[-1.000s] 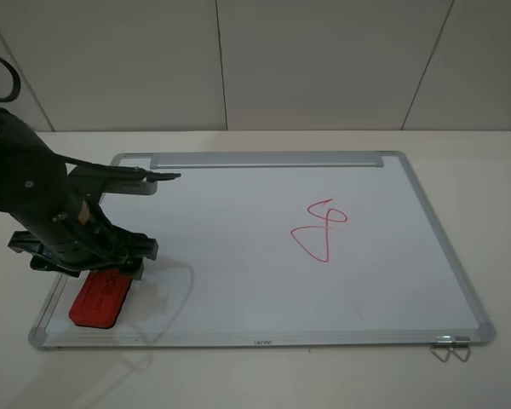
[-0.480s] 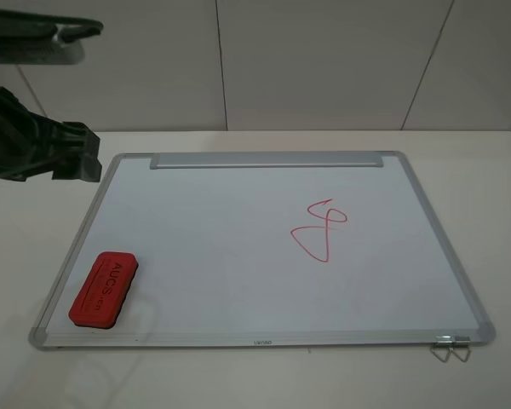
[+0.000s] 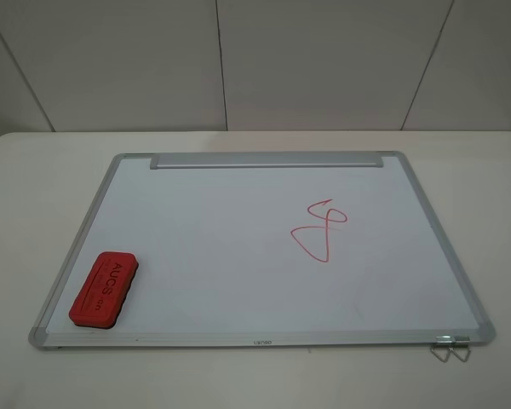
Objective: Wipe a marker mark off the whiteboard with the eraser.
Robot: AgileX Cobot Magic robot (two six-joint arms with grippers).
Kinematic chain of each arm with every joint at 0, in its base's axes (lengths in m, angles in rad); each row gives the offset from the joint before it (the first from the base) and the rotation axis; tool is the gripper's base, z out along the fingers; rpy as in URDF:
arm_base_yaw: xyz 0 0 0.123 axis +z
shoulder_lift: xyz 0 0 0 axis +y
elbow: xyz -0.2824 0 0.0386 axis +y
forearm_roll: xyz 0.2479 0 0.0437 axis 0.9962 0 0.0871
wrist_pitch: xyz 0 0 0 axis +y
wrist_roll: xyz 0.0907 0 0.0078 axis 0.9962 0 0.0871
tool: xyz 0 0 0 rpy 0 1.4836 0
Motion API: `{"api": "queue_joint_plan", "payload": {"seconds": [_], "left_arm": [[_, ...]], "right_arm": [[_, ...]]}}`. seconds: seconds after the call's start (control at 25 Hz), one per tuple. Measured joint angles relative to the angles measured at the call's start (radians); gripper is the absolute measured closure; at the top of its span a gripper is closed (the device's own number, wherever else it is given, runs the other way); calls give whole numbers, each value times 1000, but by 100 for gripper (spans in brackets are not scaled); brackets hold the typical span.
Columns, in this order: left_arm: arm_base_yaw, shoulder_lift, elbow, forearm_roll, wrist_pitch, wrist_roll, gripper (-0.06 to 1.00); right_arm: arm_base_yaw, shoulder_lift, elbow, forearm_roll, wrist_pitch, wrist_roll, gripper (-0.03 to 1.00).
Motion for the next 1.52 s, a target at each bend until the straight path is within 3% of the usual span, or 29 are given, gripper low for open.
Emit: {"api": "queue_joint_plan", "payload": {"seconds": [0.32,0.56,0.68,0.8,1.28,1.52], "left_arm": [[0,-179,6,-156,205,185,17],[0,-269,130,-202,168,284,17],[0,-321,228,-202,88,289,17],[0,-358,289,-207,76,289,17],[0,-383,296,-209,72,314,17],[23,-514,296,-209,72,315,17]], "right_arm": [[0,0,0,0,0,0,26],[0,0,0,0,0,0,26],[0,0,0,0,0,0,26],[0,0,0,0,0,0,26],[0,0,0,0,0,0,26],[0,0,0,0,0,0,26]]}}
